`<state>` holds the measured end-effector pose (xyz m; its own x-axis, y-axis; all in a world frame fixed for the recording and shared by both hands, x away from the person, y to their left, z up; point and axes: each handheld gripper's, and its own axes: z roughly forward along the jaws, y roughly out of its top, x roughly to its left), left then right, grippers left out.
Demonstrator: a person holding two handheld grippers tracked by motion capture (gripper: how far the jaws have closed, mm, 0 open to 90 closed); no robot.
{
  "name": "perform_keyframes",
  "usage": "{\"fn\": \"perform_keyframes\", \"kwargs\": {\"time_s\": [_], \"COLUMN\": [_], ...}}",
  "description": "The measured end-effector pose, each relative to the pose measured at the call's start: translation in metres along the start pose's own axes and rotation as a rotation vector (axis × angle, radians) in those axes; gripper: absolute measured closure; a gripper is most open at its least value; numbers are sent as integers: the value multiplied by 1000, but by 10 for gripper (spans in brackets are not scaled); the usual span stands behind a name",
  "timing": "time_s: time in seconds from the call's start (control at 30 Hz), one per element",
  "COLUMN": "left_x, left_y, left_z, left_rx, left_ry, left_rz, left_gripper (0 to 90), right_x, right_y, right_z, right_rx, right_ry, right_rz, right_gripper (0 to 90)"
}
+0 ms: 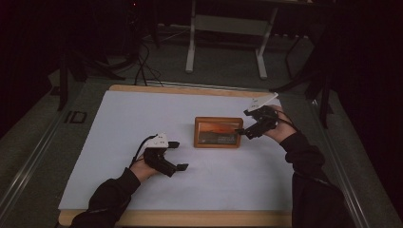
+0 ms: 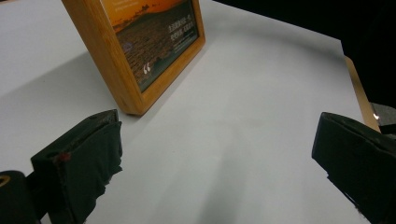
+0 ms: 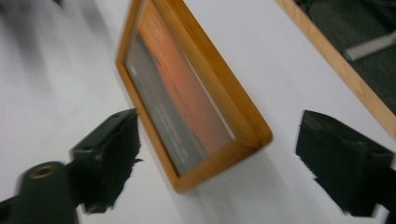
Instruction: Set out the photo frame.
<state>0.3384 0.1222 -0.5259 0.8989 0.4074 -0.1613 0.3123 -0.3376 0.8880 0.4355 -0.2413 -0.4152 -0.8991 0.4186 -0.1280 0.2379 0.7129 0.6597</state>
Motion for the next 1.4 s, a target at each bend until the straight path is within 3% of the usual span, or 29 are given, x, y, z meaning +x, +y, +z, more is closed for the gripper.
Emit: {"fn": "perform_keyframes", "kwargs": {"time_s": [0.2,0.33,0.47,0.6,0.93,1.07,1.4], "left_x": [-3,-4,-6,-9,-13,-15,-20], "left_y": [3,4,4,3,2,2,-3], "left_z": [-4,-8,-12,-15,-22,-25,-25], "left_rx": [-8,-11,-12,-4,7,17,10], "left_ry": [7,10,24,31,41,43,38], "left_rz": [4,1,-2,-8,-5,-1,-5], "left_gripper": [21,21,21,21,21,21,21], "right_x": [15,27,43,56,88,97,118], "right_y": [-6,-12,-20,-30,-55,-63,-91], "right_z": [-11,-17,-21,-24,-8,-5,-1], "right_rx": [-86,-188,-249,-297,-296,-306,-316], "right_ry": [-17,13,43,43,54,82,59], "right_rz": [46,112,123,148,152,169,208], "right_gripper": [136,134,133,133,133,131,132]}}
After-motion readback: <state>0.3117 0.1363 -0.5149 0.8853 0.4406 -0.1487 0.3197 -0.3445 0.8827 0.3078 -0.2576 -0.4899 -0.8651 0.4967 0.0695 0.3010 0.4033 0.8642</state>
